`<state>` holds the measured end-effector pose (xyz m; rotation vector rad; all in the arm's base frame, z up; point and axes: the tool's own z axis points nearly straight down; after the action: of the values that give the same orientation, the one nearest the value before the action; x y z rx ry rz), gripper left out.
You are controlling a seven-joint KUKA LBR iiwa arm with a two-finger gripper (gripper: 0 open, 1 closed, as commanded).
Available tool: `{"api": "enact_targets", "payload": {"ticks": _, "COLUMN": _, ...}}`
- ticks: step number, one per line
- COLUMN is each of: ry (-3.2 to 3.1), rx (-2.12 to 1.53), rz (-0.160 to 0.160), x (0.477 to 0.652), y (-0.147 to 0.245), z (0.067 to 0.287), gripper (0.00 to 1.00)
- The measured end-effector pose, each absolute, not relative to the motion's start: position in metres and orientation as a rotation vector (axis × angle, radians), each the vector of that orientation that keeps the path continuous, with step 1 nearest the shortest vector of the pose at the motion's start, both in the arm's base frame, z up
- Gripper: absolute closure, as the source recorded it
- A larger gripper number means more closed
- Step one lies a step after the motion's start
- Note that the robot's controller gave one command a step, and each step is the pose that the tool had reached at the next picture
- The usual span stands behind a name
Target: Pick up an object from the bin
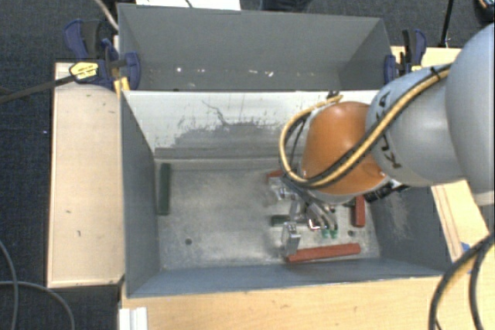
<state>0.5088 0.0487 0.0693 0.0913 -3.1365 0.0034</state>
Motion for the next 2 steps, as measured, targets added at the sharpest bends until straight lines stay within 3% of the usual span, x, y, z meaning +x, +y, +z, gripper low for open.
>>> {"api": "enact_targets", "payload": {"ticks": 1, "ry": -3.141, "rx": 0.092, "rz": -0.002, "x": 0.51, "y": 0.052, "z": 0.07, "gripper": 1.0}}
{"api": "enact_targets", "payload": {"ticks": 2, "ry": -3.146, "rx": -0.156, "rz": -0.006, "x": 0.54, "y": 0.102, "z": 0.145, "gripper": 1.0}}
